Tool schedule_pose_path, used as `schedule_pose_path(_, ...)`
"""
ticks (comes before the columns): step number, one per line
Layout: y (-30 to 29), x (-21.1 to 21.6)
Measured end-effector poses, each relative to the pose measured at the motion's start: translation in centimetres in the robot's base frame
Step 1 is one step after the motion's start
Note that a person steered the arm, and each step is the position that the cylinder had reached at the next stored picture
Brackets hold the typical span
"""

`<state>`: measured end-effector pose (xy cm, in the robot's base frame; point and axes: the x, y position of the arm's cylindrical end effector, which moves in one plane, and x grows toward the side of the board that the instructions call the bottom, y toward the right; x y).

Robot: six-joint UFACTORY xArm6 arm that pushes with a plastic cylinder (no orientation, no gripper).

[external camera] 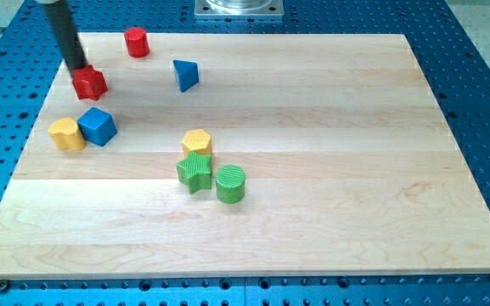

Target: Slide the red star into the heart

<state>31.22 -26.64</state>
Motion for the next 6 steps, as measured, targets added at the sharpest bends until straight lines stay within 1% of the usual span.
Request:
schedule_pose_path(1, 0.0, 2.2)
schedule_pose_path(2, 0.0, -0.5)
schedule_pose_path(3, 1.5, -1.1)
schedule_pose_path(4, 2.5, 0.4)
schedule_pose_path(6, 1.5, 5.6)
